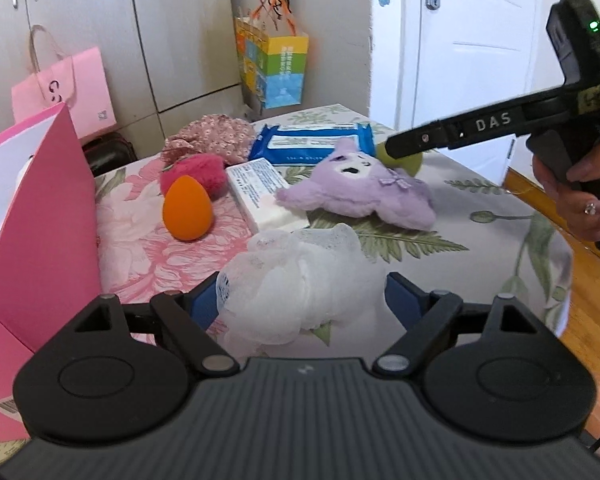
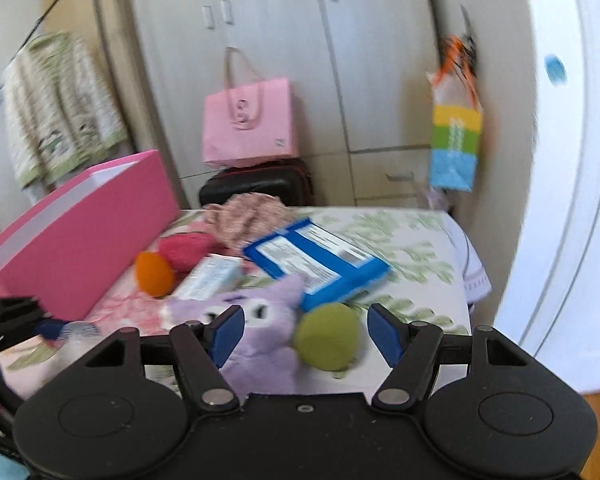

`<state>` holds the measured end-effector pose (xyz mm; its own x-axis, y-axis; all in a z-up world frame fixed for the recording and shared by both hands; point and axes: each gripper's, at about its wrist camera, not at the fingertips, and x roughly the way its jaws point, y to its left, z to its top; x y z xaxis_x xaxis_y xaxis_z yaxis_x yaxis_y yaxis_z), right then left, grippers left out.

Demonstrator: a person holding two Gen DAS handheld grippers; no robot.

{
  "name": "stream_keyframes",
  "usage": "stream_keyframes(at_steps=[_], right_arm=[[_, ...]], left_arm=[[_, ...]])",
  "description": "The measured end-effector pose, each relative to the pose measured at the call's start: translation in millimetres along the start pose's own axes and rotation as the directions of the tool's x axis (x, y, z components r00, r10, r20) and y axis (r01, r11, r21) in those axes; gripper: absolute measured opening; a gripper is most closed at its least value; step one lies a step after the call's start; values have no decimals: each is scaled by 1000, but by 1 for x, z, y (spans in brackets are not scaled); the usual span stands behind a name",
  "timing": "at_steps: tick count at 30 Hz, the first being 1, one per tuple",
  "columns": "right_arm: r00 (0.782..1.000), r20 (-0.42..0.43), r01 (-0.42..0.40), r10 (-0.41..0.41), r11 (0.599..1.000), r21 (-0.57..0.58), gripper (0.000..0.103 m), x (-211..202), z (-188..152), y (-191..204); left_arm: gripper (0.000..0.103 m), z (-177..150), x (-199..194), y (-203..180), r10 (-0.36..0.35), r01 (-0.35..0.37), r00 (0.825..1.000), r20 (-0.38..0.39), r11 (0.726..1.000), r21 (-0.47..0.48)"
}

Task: Organize soft objects
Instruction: 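Grasp the white mesh bath puff with the left gripper while the right grasps the green ball, then carry both items over the pink box and release them inside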

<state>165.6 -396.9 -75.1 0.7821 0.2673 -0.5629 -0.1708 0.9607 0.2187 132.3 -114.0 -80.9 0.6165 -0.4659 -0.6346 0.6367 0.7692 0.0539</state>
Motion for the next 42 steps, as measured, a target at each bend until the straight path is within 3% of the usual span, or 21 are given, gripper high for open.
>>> stream_keyframes(at_steps=[7, 10, 12, 14, 16, 22, 27, 35, 42], right_arm=[[999, -35, -31, 34, 995, 92, 56, 26, -13, -22], [998, -21, -55, 58, 991, 119, 44, 26, -20, -27], [998, -15, -62, 64, 991, 117, 43, 23, -21, -27], [999, 10, -41, 40, 994, 101, 43, 17, -21, -24], [999, 45, 5, -9, 997, 81, 43, 8, -23, -21], [995, 81, 63, -62, 998, -6, 43, -20, -21, -3], [996, 83, 19, -13, 997, -71, 43, -44, -24, 22], [997, -39, -75, 71, 987, -140, 43, -52, -42, 67], [979, -156, -155, 135, 980, -128, 43, -49, -58, 94]], left_arm=[[88, 0, 9, 6, 25, -24, 1000, 18, 999, -43], [88, -1, 16, 7, 47, -47, 999, 10, 998, -47], [87, -3, 20, 7, 47, -46, 999, 12, 998, -53], [77, -3, 23, 6, 54, -54, 999, 5, 997, -53], [56, -3, 26, 6, 65, -66, 998, -7, 996, -57], [38, -3, 27, 10, 59, -59, 998, 4, 994, -93], [35, -5, 22, 17, 34, -31, 999, 13, 986, -162], [35, -16, -2, 21, 7, -7, 1000, -1, 978, -210], [35, -30, -28, 27, -10, -4, 998, -64, 976, -217]])
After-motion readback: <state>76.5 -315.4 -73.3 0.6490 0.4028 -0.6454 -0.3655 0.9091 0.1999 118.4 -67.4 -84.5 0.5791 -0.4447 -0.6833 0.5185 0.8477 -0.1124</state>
